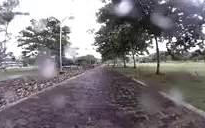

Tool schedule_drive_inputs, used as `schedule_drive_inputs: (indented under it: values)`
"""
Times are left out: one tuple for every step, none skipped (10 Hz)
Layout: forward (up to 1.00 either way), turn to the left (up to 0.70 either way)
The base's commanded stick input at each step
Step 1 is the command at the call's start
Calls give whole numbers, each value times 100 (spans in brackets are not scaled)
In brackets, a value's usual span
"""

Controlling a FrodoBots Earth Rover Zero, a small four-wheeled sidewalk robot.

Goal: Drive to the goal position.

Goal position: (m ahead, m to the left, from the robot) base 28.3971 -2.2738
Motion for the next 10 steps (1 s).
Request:
schedule_drive_inputs:
  values:
    - [70, 0]
    - [70, 0]
    - [70, 0]
    - [70, 0]
    - [70, 0]
    - [70, 0]
    - [70, 0]
    - [70, 0]
    - [70, 0]
    - [70, 0]
